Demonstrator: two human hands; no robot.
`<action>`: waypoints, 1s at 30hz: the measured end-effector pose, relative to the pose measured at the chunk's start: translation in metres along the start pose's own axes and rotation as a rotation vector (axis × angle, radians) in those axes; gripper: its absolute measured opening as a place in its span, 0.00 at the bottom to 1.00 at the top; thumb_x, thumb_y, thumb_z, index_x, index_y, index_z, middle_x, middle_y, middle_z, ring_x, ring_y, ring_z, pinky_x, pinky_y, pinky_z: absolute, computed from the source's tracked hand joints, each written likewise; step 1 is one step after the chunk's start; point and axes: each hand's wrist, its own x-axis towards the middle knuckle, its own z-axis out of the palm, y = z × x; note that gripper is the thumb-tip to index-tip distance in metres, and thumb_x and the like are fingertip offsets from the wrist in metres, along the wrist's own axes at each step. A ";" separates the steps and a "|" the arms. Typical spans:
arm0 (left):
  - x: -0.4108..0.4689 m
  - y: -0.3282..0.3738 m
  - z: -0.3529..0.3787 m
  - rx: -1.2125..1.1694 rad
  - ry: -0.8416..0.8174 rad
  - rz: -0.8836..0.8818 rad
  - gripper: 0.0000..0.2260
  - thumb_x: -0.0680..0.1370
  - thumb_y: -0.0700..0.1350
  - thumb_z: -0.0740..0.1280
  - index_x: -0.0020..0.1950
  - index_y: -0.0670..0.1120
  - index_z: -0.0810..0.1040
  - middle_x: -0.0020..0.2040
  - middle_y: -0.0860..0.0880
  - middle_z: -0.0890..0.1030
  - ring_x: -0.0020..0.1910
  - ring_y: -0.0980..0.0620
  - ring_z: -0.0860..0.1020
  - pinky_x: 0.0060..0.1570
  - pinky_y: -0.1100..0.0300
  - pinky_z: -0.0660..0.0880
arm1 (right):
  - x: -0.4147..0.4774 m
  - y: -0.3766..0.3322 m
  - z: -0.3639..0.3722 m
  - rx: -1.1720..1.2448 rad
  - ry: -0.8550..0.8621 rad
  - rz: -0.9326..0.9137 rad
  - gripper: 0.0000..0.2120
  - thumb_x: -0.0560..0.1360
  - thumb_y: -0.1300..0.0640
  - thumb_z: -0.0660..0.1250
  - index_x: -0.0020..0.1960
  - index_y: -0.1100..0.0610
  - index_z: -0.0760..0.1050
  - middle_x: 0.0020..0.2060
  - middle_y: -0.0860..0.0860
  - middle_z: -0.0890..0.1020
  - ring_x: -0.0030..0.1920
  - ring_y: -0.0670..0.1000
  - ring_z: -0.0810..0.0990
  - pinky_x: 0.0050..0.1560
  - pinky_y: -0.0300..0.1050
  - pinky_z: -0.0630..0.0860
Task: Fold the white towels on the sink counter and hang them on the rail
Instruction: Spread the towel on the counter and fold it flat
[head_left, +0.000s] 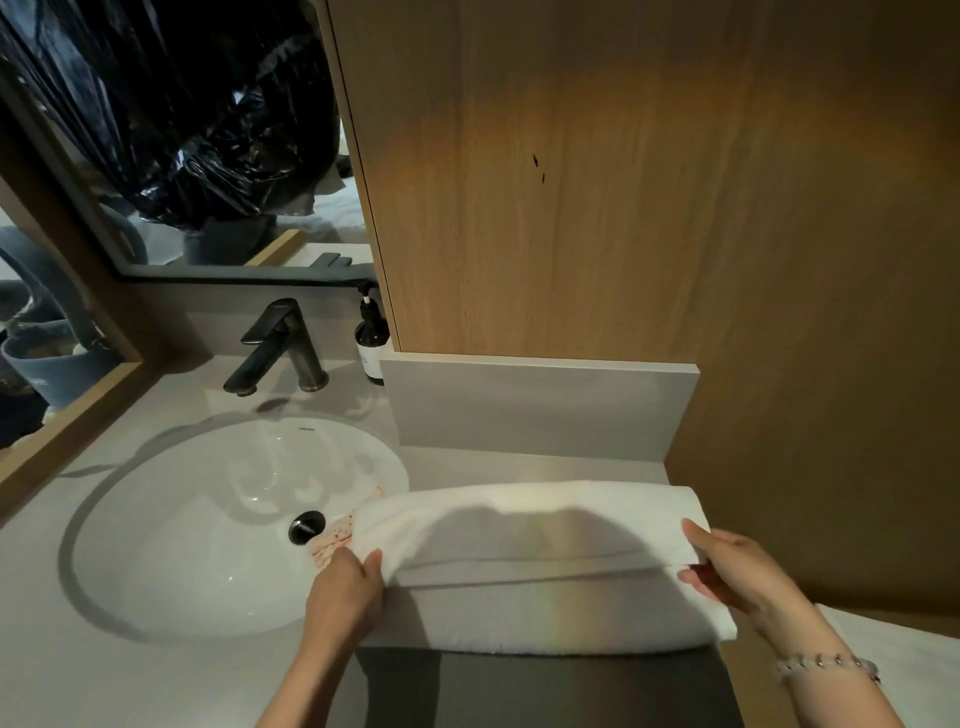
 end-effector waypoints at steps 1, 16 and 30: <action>0.003 0.002 0.001 -0.062 -0.005 -0.008 0.18 0.82 0.48 0.55 0.60 0.33 0.70 0.60 0.34 0.75 0.60 0.38 0.73 0.54 0.54 0.68 | 0.001 -0.001 0.000 0.040 -0.017 -0.008 0.13 0.78 0.51 0.64 0.37 0.53 0.67 0.24 0.51 0.77 0.43 0.53 0.82 0.36 0.38 0.72; 0.031 -0.004 -0.015 -0.591 -0.119 -0.023 0.15 0.81 0.41 0.60 0.33 0.43 0.67 0.30 0.47 0.69 0.32 0.48 0.68 0.32 0.60 0.66 | 0.012 0.008 -0.005 -0.050 -0.103 -0.177 0.16 0.76 0.61 0.62 0.30 0.57 0.64 0.25 0.52 0.64 0.25 0.47 0.61 0.29 0.39 0.61; 0.034 -0.003 -0.006 -0.183 -0.006 0.125 0.10 0.80 0.46 0.61 0.44 0.41 0.66 0.40 0.46 0.71 0.43 0.45 0.69 0.43 0.56 0.63 | 0.024 0.015 0.003 -0.327 0.175 -0.414 0.18 0.72 0.62 0.66 0.25 0.59 0.66 0.26 0.54 0.71 0.29 0.54 0.70 0.34 0.44 0.65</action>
